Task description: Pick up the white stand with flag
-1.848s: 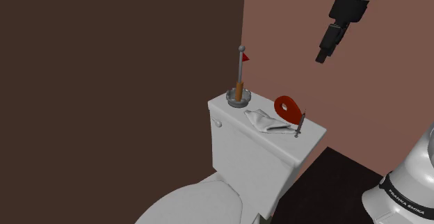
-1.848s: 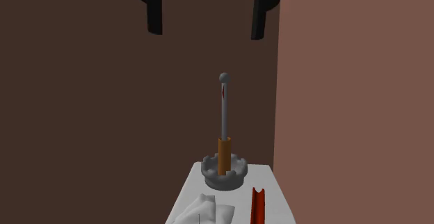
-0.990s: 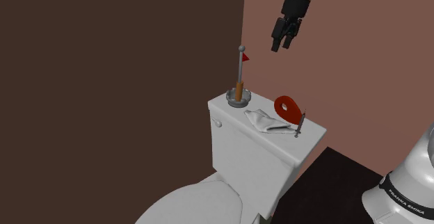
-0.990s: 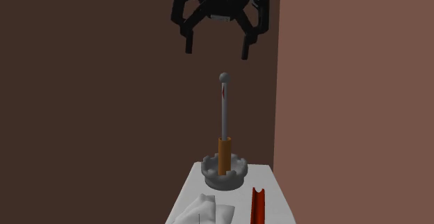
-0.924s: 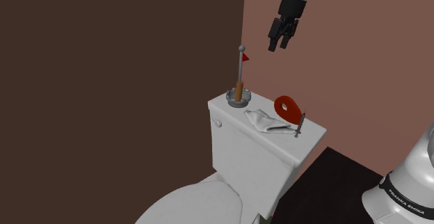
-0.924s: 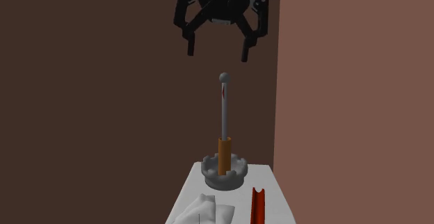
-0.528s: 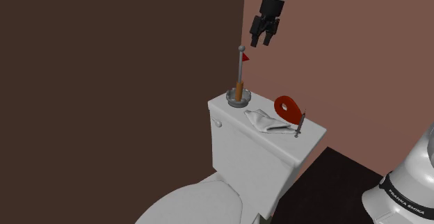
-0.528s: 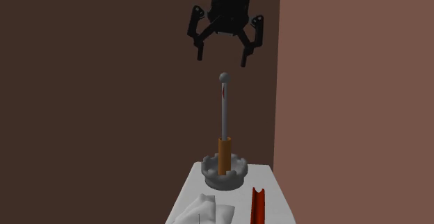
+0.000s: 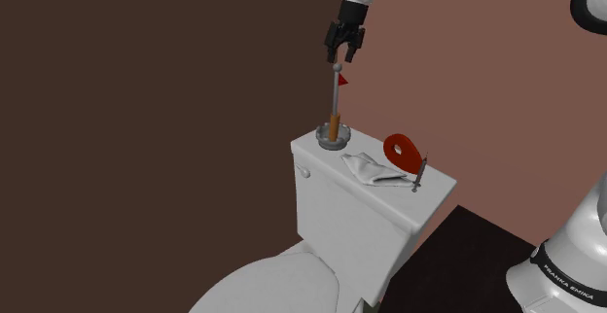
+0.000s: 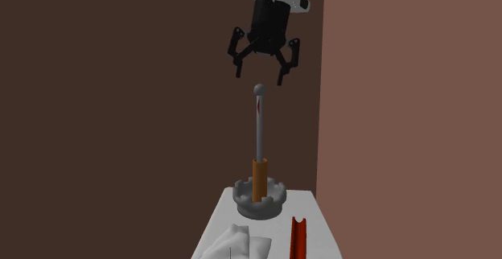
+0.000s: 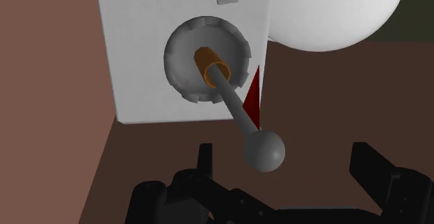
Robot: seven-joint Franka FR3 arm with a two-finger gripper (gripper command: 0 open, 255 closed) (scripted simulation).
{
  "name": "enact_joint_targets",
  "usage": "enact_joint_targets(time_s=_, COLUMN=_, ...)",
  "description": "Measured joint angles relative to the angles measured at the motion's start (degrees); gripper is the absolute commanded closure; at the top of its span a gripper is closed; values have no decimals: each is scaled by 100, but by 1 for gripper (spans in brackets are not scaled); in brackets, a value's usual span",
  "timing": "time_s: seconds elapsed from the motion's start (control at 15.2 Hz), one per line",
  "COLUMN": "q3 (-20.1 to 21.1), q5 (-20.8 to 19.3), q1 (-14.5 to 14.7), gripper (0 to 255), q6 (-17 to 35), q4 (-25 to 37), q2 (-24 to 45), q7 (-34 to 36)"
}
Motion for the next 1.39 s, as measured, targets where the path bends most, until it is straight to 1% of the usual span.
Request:
enact_joint_targets(time_s=0.46, q3=1, q5=25, q1=2, gripper=0, q6=437, q4=-408, q2=37, q7=-85)
enact_joint_targets(time_s=0.53, q3=2, q5=26, q1=3, gripper=255, q6=458, q4=-431, q2=34, q7=-86)
enact_joint_targets(time_s=1.19, q3=2, q5=27, q1=3, gripper=255, q6=476, q4=-450, q2=29, q7=-91)
enact_joint_targets(time_s=1.39, q3=0, q5=20, q1=-1, gripper=255, q6=314, q4=-278, q2=43, q7=-63)
